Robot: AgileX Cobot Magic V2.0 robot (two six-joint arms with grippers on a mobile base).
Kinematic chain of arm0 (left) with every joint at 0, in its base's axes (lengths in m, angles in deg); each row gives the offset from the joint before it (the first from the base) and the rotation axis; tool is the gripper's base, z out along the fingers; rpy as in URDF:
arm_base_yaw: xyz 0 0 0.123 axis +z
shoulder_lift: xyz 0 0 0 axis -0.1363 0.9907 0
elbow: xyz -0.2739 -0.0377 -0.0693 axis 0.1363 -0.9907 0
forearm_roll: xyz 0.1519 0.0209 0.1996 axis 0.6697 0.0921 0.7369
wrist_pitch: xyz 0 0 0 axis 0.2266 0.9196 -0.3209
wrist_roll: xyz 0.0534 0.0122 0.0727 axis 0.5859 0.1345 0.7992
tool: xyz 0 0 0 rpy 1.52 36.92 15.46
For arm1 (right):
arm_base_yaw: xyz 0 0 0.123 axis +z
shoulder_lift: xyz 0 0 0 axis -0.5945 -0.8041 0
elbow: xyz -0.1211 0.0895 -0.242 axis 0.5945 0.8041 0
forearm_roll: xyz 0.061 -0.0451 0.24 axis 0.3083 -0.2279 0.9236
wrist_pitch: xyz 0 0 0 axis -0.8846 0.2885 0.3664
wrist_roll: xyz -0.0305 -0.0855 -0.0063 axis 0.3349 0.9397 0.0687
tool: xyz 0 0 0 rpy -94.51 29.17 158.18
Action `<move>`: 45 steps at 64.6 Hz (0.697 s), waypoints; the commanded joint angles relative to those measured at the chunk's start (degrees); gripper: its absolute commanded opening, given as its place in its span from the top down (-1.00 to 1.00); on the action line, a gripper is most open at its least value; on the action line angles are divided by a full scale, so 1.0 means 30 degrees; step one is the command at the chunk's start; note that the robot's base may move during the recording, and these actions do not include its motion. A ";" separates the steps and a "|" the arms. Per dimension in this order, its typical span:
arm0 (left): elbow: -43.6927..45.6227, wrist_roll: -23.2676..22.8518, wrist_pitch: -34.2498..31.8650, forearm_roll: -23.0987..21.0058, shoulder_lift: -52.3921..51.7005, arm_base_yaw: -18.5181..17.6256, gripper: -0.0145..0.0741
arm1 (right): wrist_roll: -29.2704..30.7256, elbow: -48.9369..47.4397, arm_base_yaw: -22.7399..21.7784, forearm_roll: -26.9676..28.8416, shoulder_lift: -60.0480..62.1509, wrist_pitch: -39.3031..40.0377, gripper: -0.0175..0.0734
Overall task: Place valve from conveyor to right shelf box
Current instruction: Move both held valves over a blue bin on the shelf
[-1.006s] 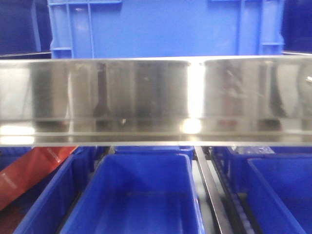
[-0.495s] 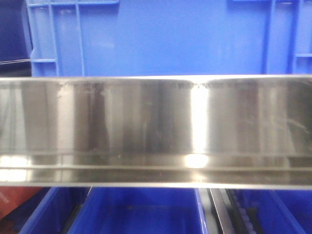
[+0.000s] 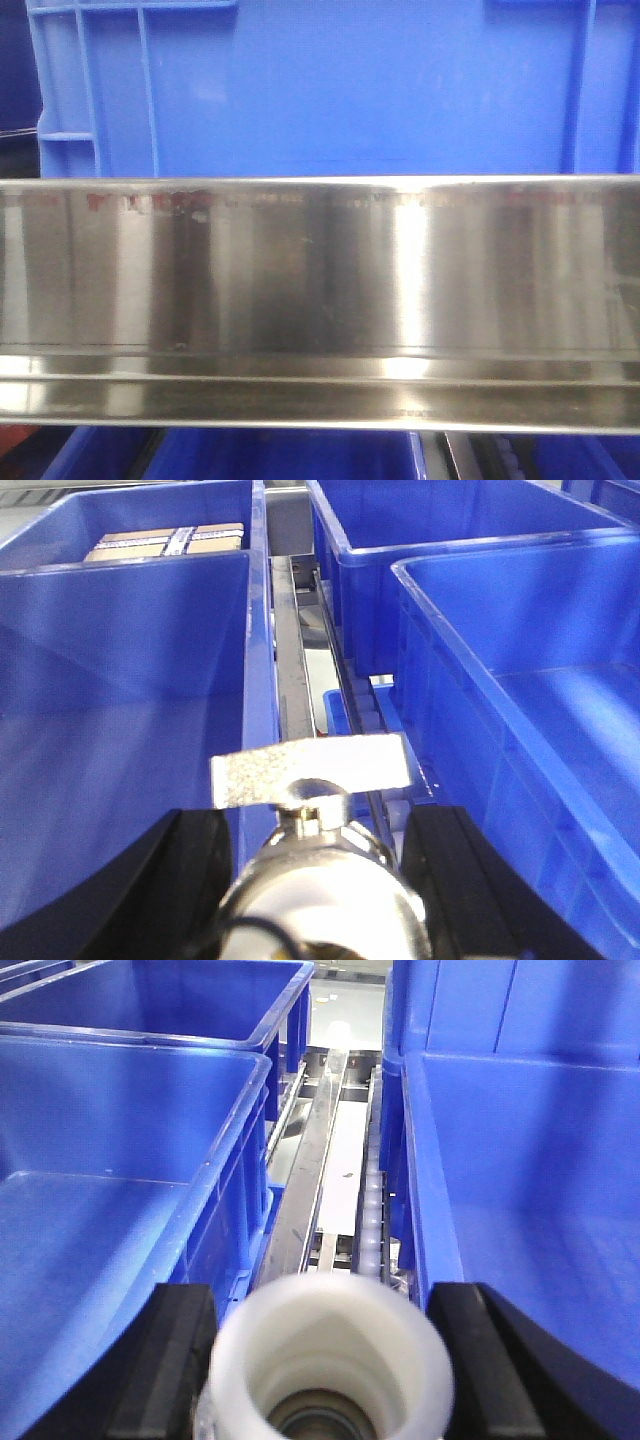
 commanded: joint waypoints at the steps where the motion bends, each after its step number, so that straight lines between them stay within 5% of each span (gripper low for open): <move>1: 0.0162 -0.0097 -0.1111 -0.0075 -0.0188 -0.0107 0.92 | 0.0124 -0.0350 -0.0041 0.0071 0.0161 0.1321 0.95; 45: 0.0196 -0.0097 -0.2009 -0.0383 -0.0188 -0.0107 0.92 | 0.0124 -0.0350 -0.0041 0.0071 0.0159 0.1490 0.95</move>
